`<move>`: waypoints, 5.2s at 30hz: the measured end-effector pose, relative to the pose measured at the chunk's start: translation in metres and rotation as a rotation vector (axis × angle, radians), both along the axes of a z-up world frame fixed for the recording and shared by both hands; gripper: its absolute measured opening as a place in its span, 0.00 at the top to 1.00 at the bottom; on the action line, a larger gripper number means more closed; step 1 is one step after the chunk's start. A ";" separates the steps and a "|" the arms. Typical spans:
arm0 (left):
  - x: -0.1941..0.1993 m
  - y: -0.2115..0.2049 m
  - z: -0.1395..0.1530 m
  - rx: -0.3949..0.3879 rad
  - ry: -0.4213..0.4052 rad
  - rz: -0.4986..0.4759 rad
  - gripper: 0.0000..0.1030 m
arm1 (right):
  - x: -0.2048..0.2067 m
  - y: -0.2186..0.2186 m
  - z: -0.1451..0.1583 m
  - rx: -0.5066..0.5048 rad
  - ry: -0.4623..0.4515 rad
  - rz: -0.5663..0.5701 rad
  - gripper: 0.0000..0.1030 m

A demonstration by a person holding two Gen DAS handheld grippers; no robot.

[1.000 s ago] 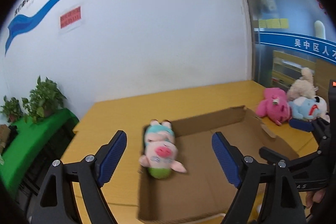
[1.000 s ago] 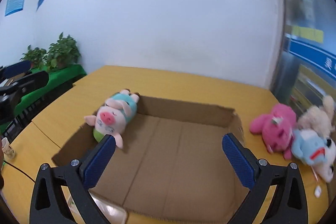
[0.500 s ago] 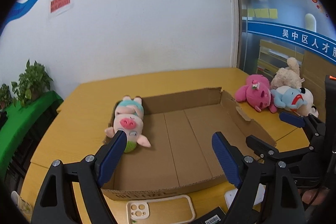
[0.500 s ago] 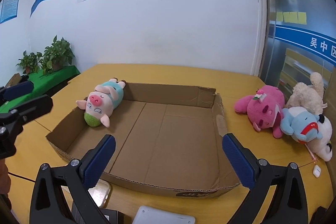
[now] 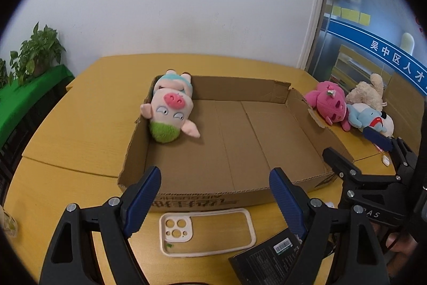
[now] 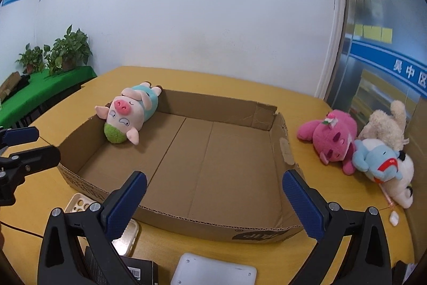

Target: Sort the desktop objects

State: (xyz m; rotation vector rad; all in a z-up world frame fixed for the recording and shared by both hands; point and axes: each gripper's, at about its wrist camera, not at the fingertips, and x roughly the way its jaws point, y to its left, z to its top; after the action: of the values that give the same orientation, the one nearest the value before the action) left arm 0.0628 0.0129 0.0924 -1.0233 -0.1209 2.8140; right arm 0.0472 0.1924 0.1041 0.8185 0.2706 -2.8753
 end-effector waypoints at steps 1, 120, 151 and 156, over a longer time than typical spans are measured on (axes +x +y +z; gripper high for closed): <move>0.001 -0.002 -0.001 0.003 -0.004 -0.002 0.19 | 0.002 -0.003 0.001 0.005 0.011 0.005 0.00; -0.198 -0.004 0.101 -0.092 -0.015 -0.014 0.24 | -0.195 -0.028 0.031 -0.133 -0.188 0.545 0.00; -0.034 -0.045 -0.036 -0.101 -0.022 0.018 0.21 | -0.007 0.060 -0.073 -0.265 -0.301 0.252 0.00; -0.004 -0.019 -0.040 -0.071 -0.010 -0.070 0.20 | 0.037 0.077 -0.091 -0.184 -0.381 0.332 0.00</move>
State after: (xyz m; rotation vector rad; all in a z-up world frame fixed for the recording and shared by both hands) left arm 0.0592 -0.0064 0.0525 -1.0352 0.0132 2.7687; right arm 0.0845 0.2691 0.0126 1.1366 0.0851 -2.3405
